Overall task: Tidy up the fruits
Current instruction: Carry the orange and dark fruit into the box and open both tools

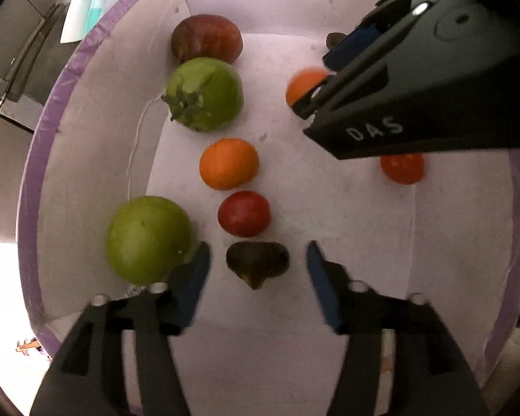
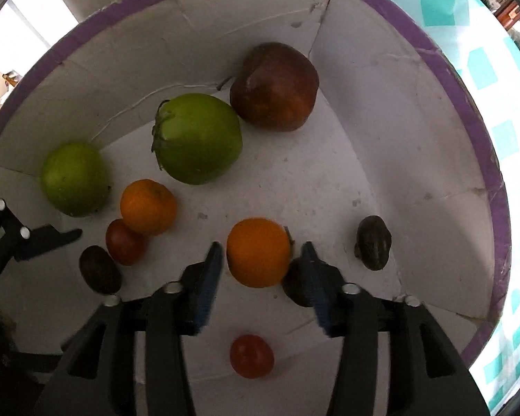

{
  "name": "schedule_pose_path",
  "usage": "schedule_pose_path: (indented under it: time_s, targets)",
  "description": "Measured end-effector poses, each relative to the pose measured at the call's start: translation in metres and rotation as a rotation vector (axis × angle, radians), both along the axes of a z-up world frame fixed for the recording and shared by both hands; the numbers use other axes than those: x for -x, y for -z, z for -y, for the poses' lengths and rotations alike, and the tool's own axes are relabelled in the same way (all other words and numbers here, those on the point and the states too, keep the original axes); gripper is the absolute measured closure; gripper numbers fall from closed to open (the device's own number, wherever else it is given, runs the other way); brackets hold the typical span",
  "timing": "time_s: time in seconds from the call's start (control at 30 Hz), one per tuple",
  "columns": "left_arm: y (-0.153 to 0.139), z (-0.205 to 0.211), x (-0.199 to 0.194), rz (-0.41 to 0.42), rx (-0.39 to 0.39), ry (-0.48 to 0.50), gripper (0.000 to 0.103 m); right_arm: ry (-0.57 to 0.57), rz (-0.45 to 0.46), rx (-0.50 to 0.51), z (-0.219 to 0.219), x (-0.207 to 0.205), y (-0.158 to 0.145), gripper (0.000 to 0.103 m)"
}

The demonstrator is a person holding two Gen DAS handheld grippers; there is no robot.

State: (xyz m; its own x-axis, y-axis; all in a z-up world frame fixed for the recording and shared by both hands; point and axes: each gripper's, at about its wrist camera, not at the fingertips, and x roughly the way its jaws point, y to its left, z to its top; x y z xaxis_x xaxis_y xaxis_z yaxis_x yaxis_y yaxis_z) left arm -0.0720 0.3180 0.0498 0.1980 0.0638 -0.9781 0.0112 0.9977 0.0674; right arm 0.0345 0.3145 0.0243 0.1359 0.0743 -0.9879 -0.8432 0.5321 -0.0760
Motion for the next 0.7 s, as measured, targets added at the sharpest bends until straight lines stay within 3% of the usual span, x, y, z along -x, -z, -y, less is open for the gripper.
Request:
schedule_pose_path:
  time_s: [0.07, 0.17, 0.3, 0.4, 0.5, 0.63, 0.7]
  targets:
    - [-0.002, 0.0, 0.001, 0.01, -0.005, -0.007, 0.03, 0.021, 0.012, -0.028, 0.003, -0.001, -0.006, 0.031]
    - [-0.012, -0.002, 0.005, 0.048, -0.01, -0.025, 0.019, 0.043, 0.047, -0.08, 0.011, 0.0, -0.018, 0.026]
    - [-0.047, -0.011, 0.024, 0.202, 0.026, -0.065, 0.002, 0.085, 0.114, -0.189, 0.03, 0.002, -0.046, 0.016]
    - [-0.079, -0.012, 0.042, 0.365, 0.056, -0.103, 0.002, 0.112, 0.153, -0.277, 0.048, 0.004, -0.069, 0.016]
    - [-0.106, -0.011, 0.057, 0.472, 0.017, -0.148, 0.002, 0.131, 0.2, -0.315, 0.065, 0.008, -0.084, 0.016]
    - [-0.137, -0.012, 0.069, 0.593, -0.027, -0.272, 0.002, 0.176, 0.268, -0.327, 0.086, 0.014, -0.1, 0.016]
    - [-0.148, -0.011, 0.072, 0.605, -0.009, -0.355, 0.002, 0.203, 0.24, -0.323, 0.091, 0.011, -0.102, 0.016]
